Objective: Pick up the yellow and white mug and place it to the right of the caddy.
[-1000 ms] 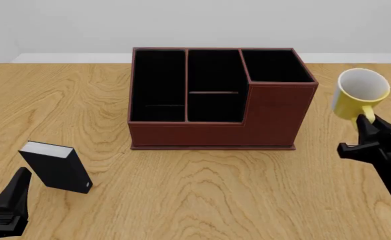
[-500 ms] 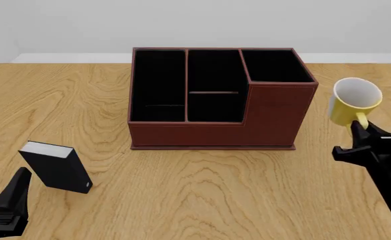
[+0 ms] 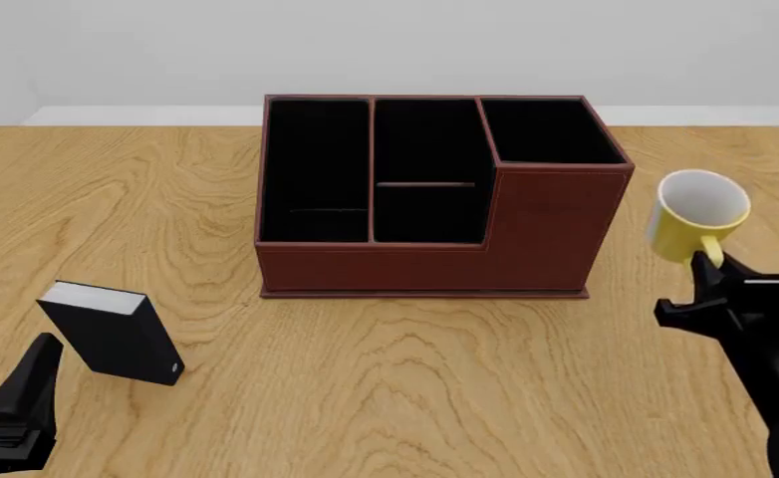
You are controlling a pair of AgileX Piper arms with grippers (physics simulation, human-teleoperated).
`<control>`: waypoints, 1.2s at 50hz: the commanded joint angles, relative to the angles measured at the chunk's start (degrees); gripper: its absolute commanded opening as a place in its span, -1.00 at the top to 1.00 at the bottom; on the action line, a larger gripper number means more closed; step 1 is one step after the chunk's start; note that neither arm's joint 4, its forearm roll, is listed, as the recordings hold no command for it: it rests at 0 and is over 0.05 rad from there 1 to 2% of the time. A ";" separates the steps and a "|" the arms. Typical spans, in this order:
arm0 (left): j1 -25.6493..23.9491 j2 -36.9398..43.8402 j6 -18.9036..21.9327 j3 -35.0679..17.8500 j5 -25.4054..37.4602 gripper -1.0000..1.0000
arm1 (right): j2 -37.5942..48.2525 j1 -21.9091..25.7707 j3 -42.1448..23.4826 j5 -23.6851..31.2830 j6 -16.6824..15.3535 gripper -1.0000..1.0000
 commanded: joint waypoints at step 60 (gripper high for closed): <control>0.00 0.00 0.00 0.00 0.00 -1.00 | 18.23 -1.18 -3.26 -10.11 2.07 1.00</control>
